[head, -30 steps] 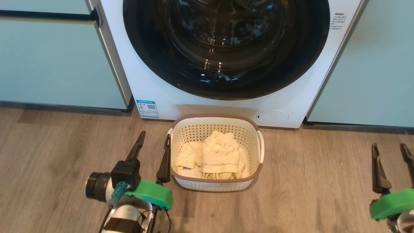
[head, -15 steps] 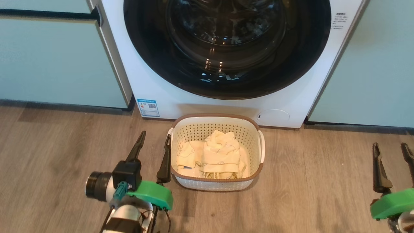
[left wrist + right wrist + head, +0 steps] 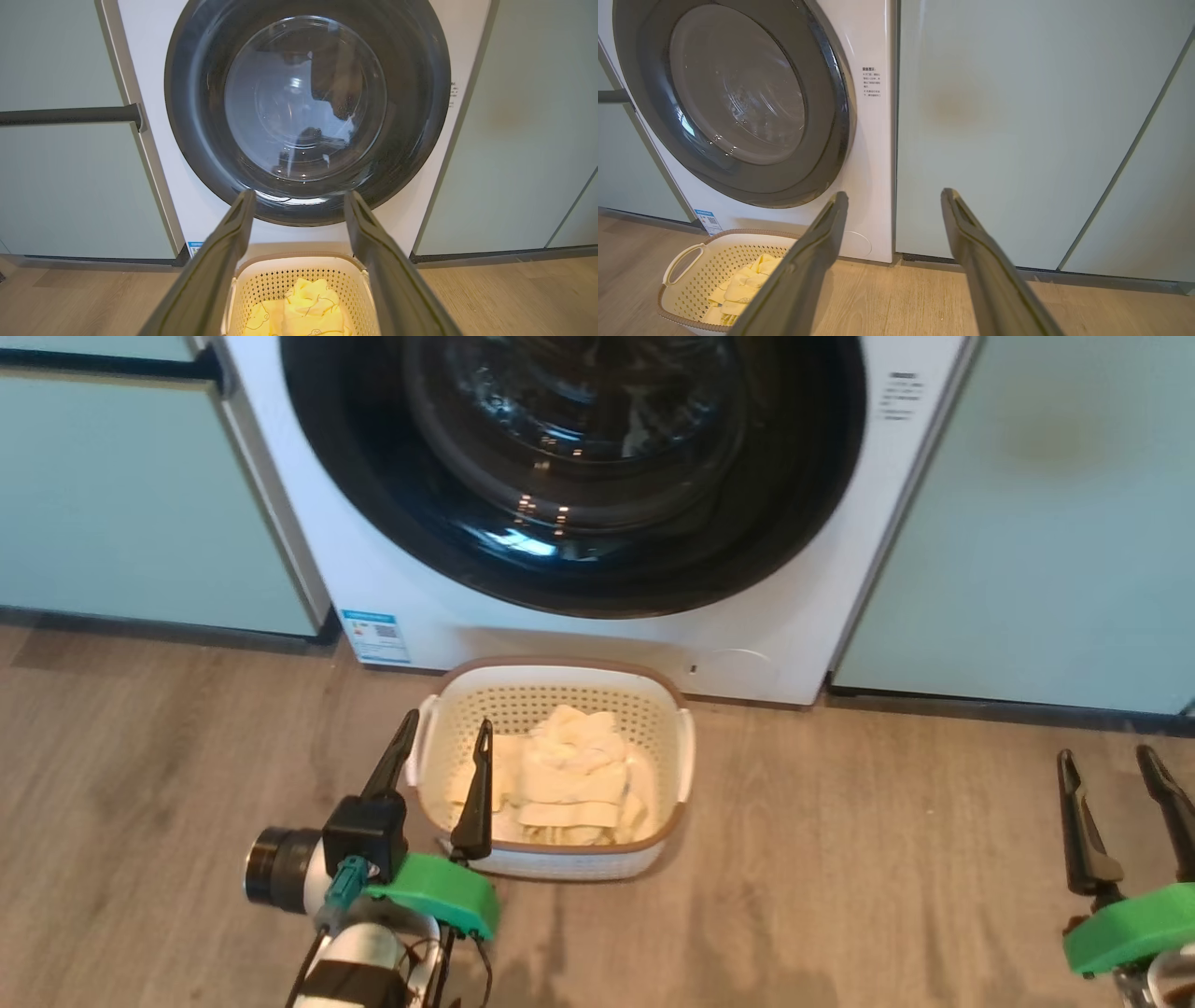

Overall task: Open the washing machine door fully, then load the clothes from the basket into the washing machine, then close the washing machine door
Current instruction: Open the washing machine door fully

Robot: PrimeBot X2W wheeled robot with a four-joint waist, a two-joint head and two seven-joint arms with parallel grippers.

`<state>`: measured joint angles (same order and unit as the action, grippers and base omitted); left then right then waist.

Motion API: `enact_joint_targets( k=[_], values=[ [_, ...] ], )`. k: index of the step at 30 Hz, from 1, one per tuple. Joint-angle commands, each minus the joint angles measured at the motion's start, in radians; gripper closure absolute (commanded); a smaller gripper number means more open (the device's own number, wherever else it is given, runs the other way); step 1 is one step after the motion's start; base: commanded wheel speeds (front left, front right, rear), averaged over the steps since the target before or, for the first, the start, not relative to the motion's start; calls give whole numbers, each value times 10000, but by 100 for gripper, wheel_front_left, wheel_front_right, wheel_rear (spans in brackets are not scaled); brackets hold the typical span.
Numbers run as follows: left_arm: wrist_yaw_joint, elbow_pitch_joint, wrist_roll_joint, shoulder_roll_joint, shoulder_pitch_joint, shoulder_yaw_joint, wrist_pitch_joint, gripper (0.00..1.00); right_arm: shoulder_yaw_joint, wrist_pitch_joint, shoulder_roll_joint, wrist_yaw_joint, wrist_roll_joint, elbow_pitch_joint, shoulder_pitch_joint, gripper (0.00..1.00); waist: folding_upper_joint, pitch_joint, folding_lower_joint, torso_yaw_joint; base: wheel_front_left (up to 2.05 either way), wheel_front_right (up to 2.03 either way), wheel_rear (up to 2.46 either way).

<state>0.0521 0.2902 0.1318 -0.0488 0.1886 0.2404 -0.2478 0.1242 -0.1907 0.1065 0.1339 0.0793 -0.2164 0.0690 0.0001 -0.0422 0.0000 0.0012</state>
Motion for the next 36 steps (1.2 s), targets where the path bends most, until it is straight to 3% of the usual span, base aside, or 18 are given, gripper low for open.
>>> enact_joint_targets(
  k=[1,15,36],
  values=[
    [-53,-321,-92,-98,507,-310,-139,0,-153,-139,194,-32,15,326,508,0,-1,-6,0,-4,123,123,-246],
    [-15,-512,-53,-73,481,-328,-139,0,-151,-152,198,-32,65,309,550,0,-1,-38,0,-27,88,88,-176],
    [-52,-600,-57,-47,442,-351,-139,0,-129,-149,182,-32,74,348,568,0,-1,-106,0,-56,4,4,-7]
  ],
)
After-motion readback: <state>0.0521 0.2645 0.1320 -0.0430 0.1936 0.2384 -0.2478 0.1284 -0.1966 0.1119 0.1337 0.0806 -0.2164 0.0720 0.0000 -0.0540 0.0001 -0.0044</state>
